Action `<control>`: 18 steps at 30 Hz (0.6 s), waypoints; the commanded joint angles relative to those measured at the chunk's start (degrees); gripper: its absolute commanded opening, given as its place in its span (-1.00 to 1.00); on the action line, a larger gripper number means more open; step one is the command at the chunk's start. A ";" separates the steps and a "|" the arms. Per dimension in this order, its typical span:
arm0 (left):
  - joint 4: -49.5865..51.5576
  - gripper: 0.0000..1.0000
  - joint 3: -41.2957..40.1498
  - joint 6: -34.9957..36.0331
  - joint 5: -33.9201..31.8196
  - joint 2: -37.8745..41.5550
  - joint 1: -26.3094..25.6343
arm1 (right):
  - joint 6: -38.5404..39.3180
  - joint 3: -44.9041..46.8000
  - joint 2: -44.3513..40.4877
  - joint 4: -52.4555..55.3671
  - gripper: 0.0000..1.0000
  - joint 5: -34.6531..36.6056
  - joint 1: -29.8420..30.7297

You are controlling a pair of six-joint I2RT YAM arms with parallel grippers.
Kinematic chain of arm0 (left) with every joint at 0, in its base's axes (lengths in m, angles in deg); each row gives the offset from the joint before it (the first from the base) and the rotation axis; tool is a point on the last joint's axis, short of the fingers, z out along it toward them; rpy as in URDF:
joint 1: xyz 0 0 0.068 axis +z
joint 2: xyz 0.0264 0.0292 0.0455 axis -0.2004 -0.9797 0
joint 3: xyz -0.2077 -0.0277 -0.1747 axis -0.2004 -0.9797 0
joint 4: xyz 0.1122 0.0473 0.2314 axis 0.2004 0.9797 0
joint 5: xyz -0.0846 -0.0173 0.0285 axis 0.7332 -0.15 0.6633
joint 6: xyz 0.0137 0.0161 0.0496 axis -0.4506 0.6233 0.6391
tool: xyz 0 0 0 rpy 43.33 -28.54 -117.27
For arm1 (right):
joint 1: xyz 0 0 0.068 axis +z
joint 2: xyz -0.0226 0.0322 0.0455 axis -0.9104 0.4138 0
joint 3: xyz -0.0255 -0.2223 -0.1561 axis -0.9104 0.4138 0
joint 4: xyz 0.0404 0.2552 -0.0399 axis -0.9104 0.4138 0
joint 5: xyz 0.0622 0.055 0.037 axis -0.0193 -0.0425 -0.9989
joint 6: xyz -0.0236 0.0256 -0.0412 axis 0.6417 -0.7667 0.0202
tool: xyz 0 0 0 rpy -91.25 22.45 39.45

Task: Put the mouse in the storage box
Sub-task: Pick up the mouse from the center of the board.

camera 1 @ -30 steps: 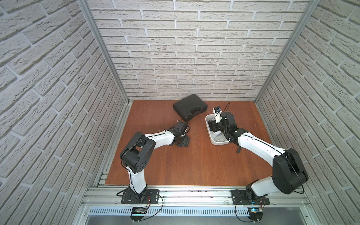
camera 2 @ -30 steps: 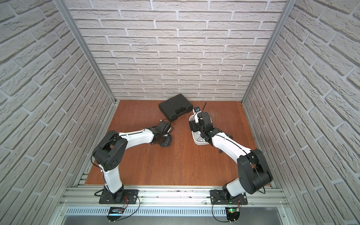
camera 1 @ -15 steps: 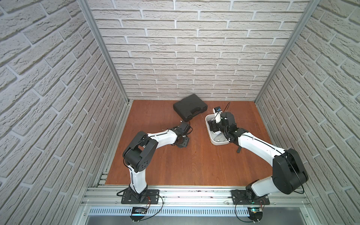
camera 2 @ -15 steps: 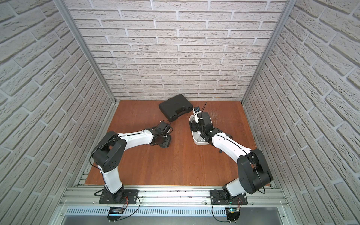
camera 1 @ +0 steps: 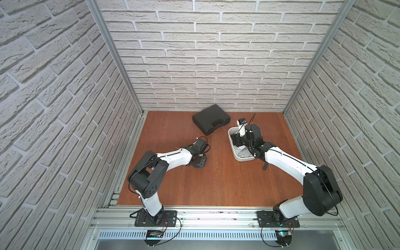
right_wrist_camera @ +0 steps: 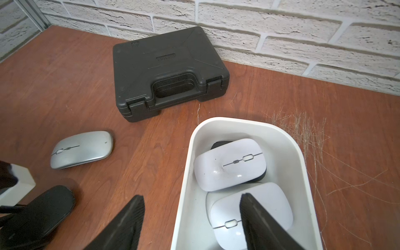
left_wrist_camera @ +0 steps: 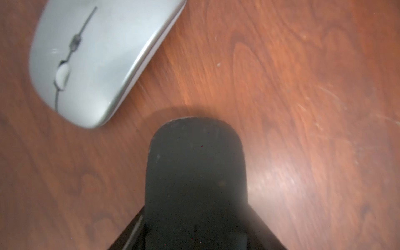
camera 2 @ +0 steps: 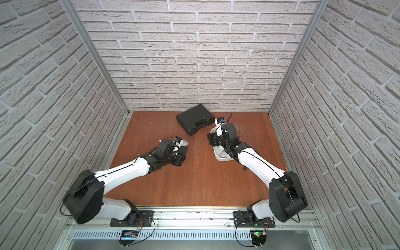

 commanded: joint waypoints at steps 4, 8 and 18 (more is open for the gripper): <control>7.65 0.27 -2.78 -0.77 -2.34 -1.49 -0.70 | -1.10 -1.05 -0.20 -1.18 0.52 0.39 -0.05; 4.29 0.23 -5.06 -0.67 -1.64 2.79 -0.59 | -2.11 -1.53 -0.49 -0.25 0.50 -0.13 -0.05; -12.15 0.22 -15.19 1.71 3.83 21.51 -0.65 | -10.65 -2.32 -4.77 2.86 0.43 -7.90 -0.05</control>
